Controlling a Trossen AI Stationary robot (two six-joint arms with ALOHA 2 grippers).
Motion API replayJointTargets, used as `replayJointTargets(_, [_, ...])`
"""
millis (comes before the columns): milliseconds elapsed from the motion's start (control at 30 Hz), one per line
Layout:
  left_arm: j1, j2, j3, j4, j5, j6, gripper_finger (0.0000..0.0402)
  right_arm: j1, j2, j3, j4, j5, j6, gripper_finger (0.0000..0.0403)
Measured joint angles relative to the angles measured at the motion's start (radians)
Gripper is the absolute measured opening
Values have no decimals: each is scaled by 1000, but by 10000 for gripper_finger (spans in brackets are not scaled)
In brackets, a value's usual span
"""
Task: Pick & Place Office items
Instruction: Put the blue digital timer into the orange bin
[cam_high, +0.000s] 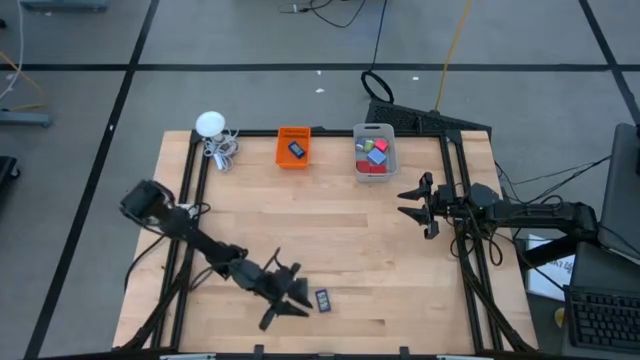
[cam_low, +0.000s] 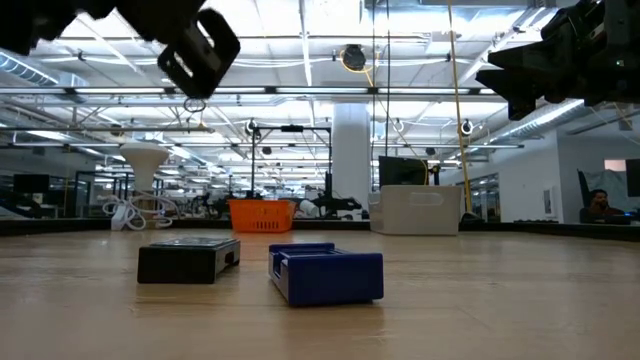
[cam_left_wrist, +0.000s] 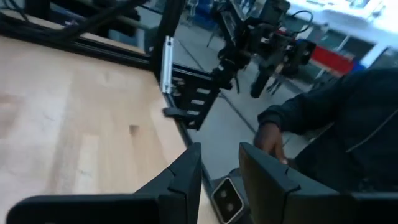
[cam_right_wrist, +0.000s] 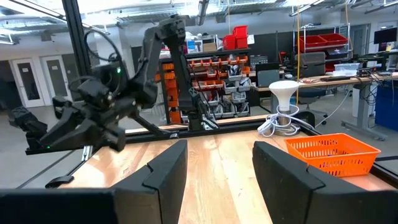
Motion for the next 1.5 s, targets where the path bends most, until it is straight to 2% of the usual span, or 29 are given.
replayJointTargets(133, [-6, 75, 27, 51, 0, -28, 106, 0, 0, 0, 0, 0, 0, 171])
replayJointTargets(300, [13, 72, 54, -6, 9, 21, 106, 0, 0, 0, 0, 0, 0, 171])
replayJointTargets(367, [32, 29, 53, -20, 48, 48, 106, 0, 0, 0, 0, 0, 0, 171])
replayJointTargets(433, [63, -60, 52, -82, 129, 66, 106, 0, 0, 0, 0, 0, 0, 171])
replayJointTargets(500, [94, -186, 37, -223, 187, 69, 106, 0, 0, 0, 0, 0, 0, 171])
replayJointTargets(533, [106, -254, 28, -311, 179, 69, 106, 0, 0, 0, 0, 0, 0, 171])
replayJointTargets(667, [122, -516, 10, -703, -9, 150, 106, 0, 0, 0, 0, 0, 0, 171])
replayJointTargets(767, [117, -662, -2, -867, -181, 182, 106, 0, 0, 0, 0, 0, 0, 171])
replayJointTargets(867, [98, -781, -51, -892, -279, 225, 106, 0, 0, 0, 0, 0, 0, 171])
replayJointTargets(1000, [85, -891, -174, -813, -355, 235, 106, 0, 0, 0, 2, 0, 0, 171])
replayJointTargets(1167, [91, -908, -334, -603, -391, 78, 106, 0, 0, 0, 48, 2, -42, 171])
replayJointTargets(1300, [91, -862, -380, -512, -348, -71, 106, 0, 0, 0, 64, 0, -48, 171])
replayJointTargets(1400, [72, -784, -325, -556, -316, -22, 106, 0, 0, 0, 56, 0, -48, 171])
replayJointTargets(1500, [32, -674, -162, -785, -394, 42, 101, 0, 0, 0, 58, 0, -48, 171])
